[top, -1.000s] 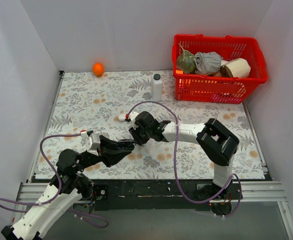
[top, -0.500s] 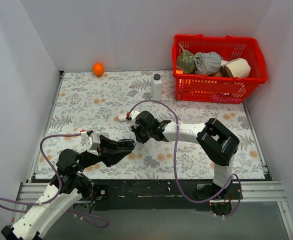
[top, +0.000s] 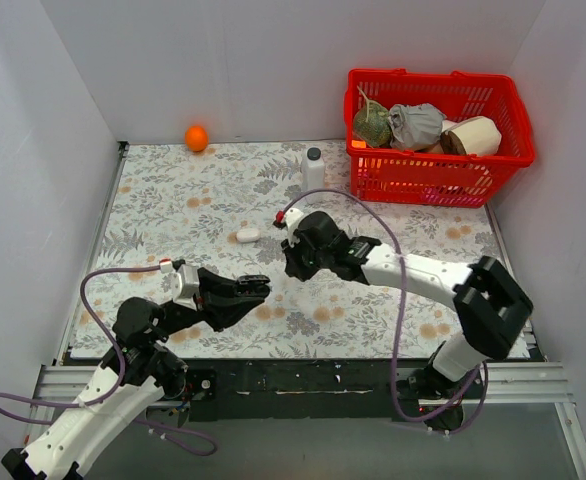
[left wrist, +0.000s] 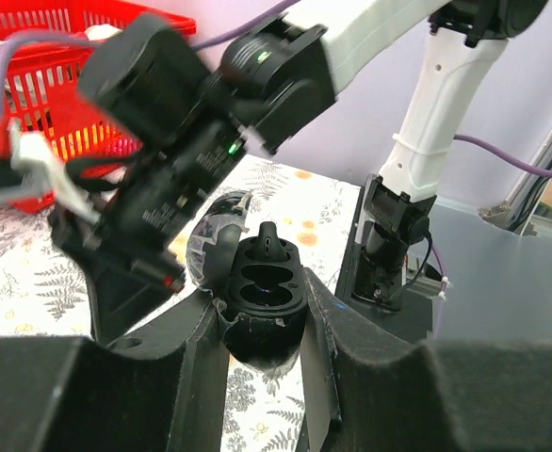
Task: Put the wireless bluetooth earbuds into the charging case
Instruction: Pick up the earbud from the center of the board.
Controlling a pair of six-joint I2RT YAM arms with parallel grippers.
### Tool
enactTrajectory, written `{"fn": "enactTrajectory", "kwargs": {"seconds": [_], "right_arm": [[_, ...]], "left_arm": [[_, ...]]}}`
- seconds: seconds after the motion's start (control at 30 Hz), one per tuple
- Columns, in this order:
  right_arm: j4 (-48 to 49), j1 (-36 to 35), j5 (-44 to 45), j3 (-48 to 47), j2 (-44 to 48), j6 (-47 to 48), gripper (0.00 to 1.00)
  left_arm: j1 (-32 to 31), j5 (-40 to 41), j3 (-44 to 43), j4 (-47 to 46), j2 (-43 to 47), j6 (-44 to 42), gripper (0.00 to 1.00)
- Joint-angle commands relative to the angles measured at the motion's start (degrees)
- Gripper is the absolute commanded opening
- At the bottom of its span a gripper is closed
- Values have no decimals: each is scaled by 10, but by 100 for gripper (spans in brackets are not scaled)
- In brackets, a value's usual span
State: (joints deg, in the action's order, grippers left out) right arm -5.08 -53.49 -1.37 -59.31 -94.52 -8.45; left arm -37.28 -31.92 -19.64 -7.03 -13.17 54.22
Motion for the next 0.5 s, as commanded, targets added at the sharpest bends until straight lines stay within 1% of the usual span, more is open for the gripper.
{"fn": "enactTrajectory", "kwargs": {"seconds": [0.0, 0.07, 0.1, 0.17, 0.3, 0.47], "right_arm": [[-38, 3, -90, -6, 120, -6, 1], [-43, 7, -141, 0, 152, -8, 1], [-55, 7, -155, -1, 183, -9, 1], [-72, 9, -188, -12, 208, -11, 1], [-129, 10, -196, -40, 271, -3, 1], [-204, 10, -180, -83, 319, 17, 1]], "left_arm": [[2, -4, -4, -58, -33, 3, 0], [2, -6, -3, -92, -58, 14, 0], [1, -7, -1, -106, -65, 18, 0], [1, -5, -1, -140, -89, 24, 0], [2, -10, -23, -155, -135, 5, 0], [2, -10, -43, -178, -165, 13, 0]]}}
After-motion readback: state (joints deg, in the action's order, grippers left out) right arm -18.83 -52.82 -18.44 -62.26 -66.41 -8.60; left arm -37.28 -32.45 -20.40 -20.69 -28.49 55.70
